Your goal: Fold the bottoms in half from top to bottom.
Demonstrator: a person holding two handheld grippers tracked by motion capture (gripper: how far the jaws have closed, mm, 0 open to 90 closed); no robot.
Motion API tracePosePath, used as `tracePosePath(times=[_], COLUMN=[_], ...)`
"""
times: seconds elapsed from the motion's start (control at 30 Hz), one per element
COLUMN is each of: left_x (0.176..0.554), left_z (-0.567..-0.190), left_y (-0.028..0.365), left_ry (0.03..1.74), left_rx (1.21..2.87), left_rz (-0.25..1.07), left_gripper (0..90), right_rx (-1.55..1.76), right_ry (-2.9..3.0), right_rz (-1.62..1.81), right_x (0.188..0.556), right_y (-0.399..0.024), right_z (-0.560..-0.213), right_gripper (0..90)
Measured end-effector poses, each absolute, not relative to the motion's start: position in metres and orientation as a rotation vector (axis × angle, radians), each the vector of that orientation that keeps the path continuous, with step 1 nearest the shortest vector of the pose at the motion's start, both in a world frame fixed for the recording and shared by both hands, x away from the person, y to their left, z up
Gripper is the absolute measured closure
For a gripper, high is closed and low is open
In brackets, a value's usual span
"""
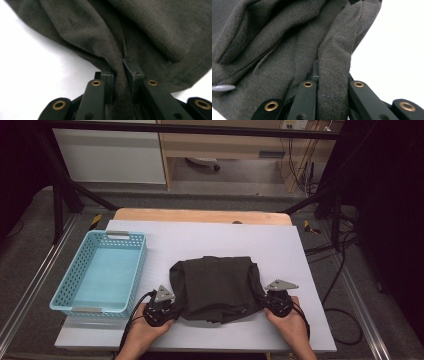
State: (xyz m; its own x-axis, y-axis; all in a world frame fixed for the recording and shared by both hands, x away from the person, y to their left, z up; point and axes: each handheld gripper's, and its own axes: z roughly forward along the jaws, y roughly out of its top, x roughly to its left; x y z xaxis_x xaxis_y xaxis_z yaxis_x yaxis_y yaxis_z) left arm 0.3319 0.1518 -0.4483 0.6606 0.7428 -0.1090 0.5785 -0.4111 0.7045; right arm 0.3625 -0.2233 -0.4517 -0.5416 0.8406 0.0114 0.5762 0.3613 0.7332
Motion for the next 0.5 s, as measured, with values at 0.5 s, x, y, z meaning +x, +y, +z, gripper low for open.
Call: tracePosePath(times=[0.5], left_x=[0.309], left_z=[-0.449], left_y=[0.138], left_ry=[0.947], left_rx=[2.144], left_rz=[0.236], left_gripper=[77.6], right_rx=[1.153], right_ry=[2.339], right_rz=[1.003], right_x=[0.407], right_y=[-0.222], right_z=[-0.45], right_gripper=[82.3])
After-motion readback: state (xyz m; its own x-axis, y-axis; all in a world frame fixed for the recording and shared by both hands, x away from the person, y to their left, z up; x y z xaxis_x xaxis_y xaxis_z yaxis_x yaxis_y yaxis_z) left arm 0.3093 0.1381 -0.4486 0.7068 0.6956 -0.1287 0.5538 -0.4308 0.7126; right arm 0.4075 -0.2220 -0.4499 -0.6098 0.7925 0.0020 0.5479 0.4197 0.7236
